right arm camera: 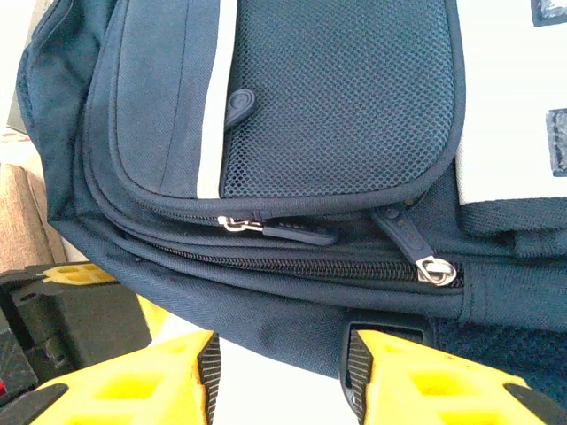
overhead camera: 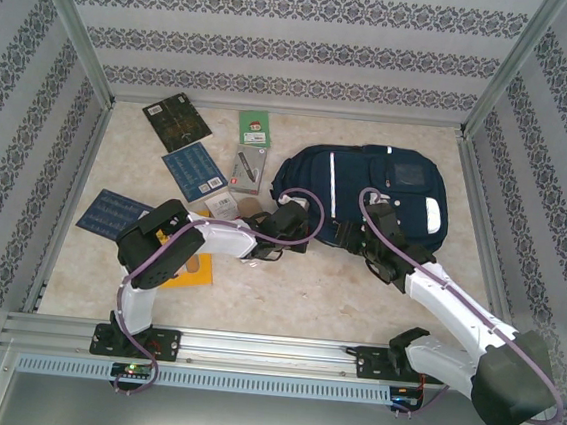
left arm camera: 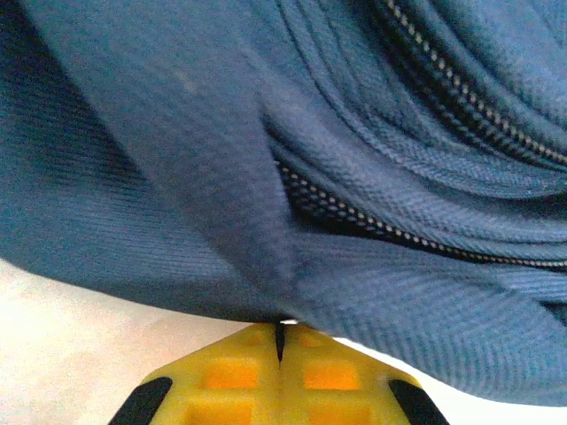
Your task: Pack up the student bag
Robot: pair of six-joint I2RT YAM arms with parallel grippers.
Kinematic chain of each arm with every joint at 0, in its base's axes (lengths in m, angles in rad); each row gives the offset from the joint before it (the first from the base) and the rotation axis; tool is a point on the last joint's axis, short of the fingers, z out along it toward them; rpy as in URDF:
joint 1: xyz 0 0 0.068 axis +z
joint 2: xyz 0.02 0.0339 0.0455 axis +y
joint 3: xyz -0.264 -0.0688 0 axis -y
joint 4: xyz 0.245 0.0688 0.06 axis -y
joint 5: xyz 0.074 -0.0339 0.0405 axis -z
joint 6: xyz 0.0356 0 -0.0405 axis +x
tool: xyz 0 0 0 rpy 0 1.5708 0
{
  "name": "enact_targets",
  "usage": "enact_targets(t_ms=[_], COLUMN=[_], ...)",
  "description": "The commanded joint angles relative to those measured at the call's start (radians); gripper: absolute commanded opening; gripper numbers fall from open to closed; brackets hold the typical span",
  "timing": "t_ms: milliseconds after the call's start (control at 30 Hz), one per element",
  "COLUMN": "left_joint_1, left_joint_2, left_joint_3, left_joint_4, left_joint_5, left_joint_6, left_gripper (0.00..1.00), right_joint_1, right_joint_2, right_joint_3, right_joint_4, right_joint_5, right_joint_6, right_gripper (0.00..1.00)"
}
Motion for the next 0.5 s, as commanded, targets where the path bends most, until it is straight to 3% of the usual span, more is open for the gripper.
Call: enact_targets(t_ms=[0, 167, 400, 467], left_joint_1=[-0.008, -0.007, -0.007, -0.007], left_joint_2=[-0.076, -0.103, -0.123, -0.13], left_joint_3=[0.005, 0.022, 0.019, 0.007], left_joint_4=[-0.054, -0.13, -0.187, -0.161], left_joint_5=[-0.045, -0.039, -0.018, -0.009], left_joint_6=[0.025, 0.052, 0.09, 0.08], left_gripper=[0.0, 0.0, 0.0, 0.11], right_joint_1=[0.005, 0.056, 0.028, 0.013], right_joint_2=[-0.01, 0.01, 0.042, 0.032], right_joint_3=[-0.009, -0.056, -0.13, -0.148], right_joint_4=[-0.03, 0.065, 0.169, 0.194], right_joint_5=[-0.061, -0.133, -0.102, -0.124], right_joint_6=[0.075, 0.146, 0.206, 0.215], right_gripper=[0.44, 0.47, 0.51, 0.5])
